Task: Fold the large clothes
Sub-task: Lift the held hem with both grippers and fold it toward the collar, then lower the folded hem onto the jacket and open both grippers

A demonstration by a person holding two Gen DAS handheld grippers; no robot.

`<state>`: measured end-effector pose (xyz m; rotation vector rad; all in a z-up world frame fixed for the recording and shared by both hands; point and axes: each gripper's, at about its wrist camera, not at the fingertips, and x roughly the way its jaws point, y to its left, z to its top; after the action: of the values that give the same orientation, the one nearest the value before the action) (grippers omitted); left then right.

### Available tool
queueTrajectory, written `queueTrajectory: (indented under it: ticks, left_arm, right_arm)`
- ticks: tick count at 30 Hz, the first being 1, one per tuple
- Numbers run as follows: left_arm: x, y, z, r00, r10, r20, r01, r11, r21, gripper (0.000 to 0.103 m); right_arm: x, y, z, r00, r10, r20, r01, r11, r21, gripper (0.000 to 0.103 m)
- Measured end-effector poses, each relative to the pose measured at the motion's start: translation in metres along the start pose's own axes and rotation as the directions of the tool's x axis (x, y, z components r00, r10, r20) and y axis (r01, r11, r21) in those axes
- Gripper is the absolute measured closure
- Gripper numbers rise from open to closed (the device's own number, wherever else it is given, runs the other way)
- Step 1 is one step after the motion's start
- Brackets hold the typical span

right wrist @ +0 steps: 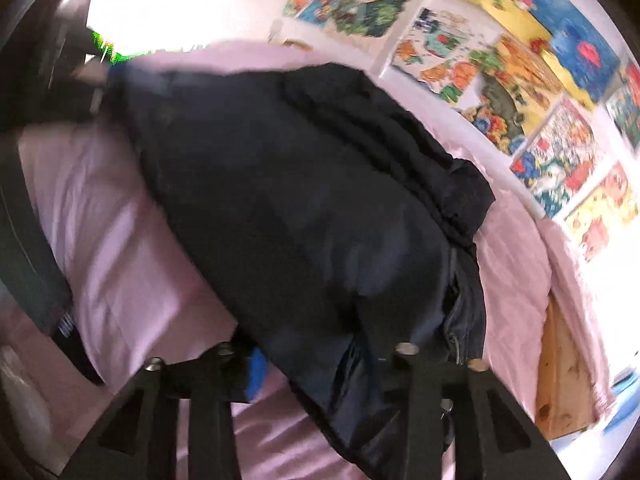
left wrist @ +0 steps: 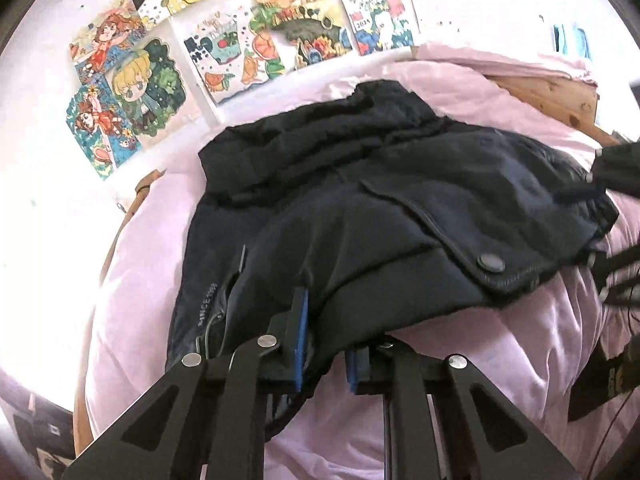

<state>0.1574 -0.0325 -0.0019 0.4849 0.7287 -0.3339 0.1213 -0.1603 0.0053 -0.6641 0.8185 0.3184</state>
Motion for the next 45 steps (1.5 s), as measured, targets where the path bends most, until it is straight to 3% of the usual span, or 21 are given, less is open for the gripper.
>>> queueTrajectory:
  ticks: [5,7,9,11,16,21,25,27,33,41,45]
  left_arm:
    - [0.001,0.004,0.001,1.000,-0.008,-0.001,0.008,1.000,0.001,0.089]
    - [0.001,0.004,0.000,1.000,-0.005,-0.003,0.005,1.000,0.010,0.089]
    - [0.002,0.003,-0.001,1.000,0.000,-0.008,0.000,1.000,0.019,0.089]
    - [0.006,0.003,-0.003,1.000,0.001,-0.023,-0.001,1.000,0.031,0.089]
    - [0.013,-0.005,-0.014,0.998,0.008,-0.066,-0.003,0.996,0.085,0.082]
    - [0.022,-0.023,-0.030,0.991,0.103,-0.081,-0.086,0.978,0.190,0.082]
    - [0.029,-0.013,-0.040,0.985,0.134,-0.107,-0.115,0.979,0.168,0.082]
    - [0.022,-0.005,-0.036,0.989,0.123,-0.084,-0.111,0.985,0.132,0.088]
    - [-0.026,0.014,-0.013,0.996,0.083,0.023,-0.084,0.994,0.062,0.095]
    - [-0.101,0.030,0.002,0.996,-0.072,0.053,0.061,0.980,0.190,0.096]
    - [-0.115,0.032,0.013,0.993,-0.101,0.064,0.086,0.975,0.205,0.096]
  right_arm:
    - [0.022,0.010,-0.017,0.989,-0.146,-0.036,0.142,0.984,-0.105,0.061]
    - [0.021,0.002,-0.019,0.988,-0.152,-0.018,0.150,0.986,-0.074,0.071]
    - [0.010,-0.008,-0.013,0.987,-0.161,0.017,0.161,0.987,-0.022,0.088]
    - [-0.002,-0.025,-0.006,0.986,-0.160,0.049,0.158,0.986,0.055,0.091]
    - [-0.035,-0.070,0.024,0.978,-0.165,0.128,0.134,0.965,0.224,0.093]
    - [-0.045,-0.075,0.042,0.973,-0.180,0.147,0.140,0.958,0.248,0.093]
    - [-0.047,-0.070,0.042,0.973,-0.186,0.135,0.149,0.958,0.245,0.093]
    - [-0.050,-0.069,0.040,0.973,-0.194,0.124,0.160,0.957,0.240,0.094]
    - [-0.074,-0.069,0.033,0.974,-0.195,0.115,0.162,0.955,0.249,0.095]
    - [-0.127,-0.063,0.020,0.993,-0.078,0.093,0.060,0.981,0.183,0.095]
    - [-0.140,-0.071,0.025,0.997,-0.039,0.072,0.023,0.979,0.202,0.095]
